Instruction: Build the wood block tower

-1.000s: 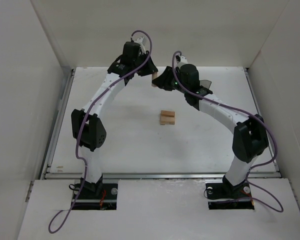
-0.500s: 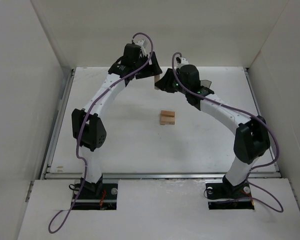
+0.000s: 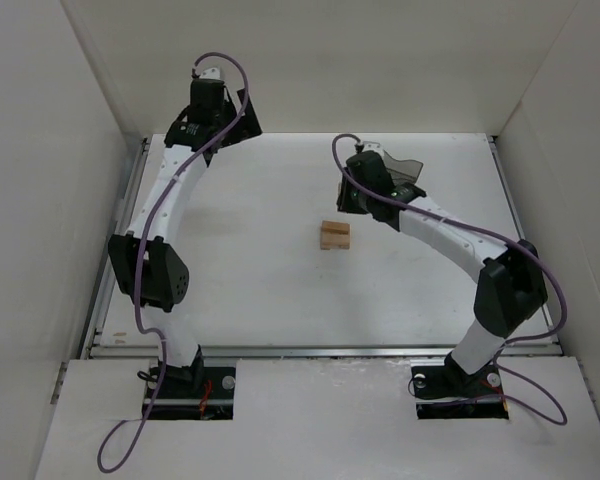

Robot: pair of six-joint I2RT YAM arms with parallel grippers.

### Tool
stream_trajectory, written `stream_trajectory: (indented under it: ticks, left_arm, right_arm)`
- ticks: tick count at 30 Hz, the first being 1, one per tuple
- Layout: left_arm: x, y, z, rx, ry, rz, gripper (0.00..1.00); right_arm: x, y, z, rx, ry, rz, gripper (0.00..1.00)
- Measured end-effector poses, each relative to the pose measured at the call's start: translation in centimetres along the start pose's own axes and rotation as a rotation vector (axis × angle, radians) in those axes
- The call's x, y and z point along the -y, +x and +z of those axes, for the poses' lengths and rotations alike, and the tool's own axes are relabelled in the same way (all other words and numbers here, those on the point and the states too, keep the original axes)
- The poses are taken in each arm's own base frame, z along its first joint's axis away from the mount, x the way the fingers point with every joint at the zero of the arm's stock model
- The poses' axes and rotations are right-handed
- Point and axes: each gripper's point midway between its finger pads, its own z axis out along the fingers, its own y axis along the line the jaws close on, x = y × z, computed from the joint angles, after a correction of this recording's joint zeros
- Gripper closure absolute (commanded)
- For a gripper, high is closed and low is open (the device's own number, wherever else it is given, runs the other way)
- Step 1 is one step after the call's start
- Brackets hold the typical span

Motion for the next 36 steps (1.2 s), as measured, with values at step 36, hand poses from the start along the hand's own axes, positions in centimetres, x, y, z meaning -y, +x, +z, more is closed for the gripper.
stream_trajectory:
  ticks: [36]
  left_arm:
    - [-5.3,-0.9,-1.6,0.072,-0.271,0.010,0.00]
  right_arm:
    - [1.3,11.7,3.3,-0.295,0.180,-0.100,1.00]
